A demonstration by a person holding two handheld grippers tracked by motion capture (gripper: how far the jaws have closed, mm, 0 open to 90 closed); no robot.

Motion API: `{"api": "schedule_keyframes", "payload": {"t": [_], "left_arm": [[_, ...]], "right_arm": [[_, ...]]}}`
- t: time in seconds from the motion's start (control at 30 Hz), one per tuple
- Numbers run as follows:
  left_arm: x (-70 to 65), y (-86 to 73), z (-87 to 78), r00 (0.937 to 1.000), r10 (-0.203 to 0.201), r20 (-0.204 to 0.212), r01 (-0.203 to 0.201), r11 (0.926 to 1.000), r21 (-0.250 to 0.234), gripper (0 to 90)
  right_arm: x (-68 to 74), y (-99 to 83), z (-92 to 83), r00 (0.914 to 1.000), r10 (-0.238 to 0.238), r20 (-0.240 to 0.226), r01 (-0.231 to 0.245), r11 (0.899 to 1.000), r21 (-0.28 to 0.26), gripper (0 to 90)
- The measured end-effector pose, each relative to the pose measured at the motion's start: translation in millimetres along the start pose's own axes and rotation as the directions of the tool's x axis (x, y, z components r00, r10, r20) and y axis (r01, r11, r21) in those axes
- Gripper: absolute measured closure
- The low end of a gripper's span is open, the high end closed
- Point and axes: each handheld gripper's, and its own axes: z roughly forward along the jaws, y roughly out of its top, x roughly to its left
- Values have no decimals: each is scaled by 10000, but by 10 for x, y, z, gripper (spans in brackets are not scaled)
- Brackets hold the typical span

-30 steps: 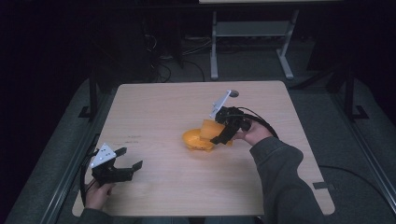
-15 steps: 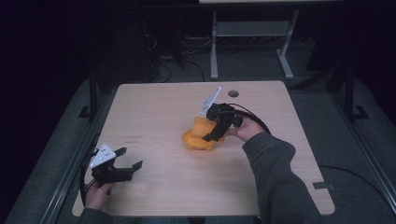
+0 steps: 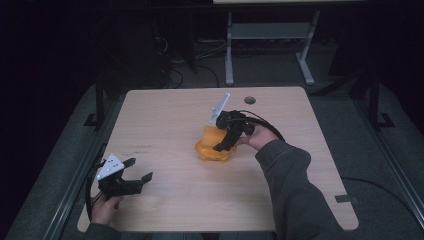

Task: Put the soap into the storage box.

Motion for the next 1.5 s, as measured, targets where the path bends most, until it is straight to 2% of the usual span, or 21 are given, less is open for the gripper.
{"api": "schedule_keyframes", "payload": {"t": [0.17, 0.37, 0.63, 1.5], "left_arm": [[5, 0, -5, 10000, 43, 5, -43, 10000, 29, 141], [0, -1, 4, 10000, -57, 25, 57, 10000, -39, 141], [-1, -2, 7, 10000, -59, 29, 60, 10000, -64, 141], [3, 0, 4, 10000, -31, 12, 31, 10000, -49, 141]], "right_arm": [[-7, 66, 51, 9999, -56, -91, 56, 10000, 72, 206], [-29, 63, 149, 9998, -98, -198, 100, 9999, 108, 206], [-71, 3, 264, 9986, 213, -474, -201, 9995, 246, 206], [-76, -11, 412, 9985, 159, -515, -129, 9983, 576, 205]]}}
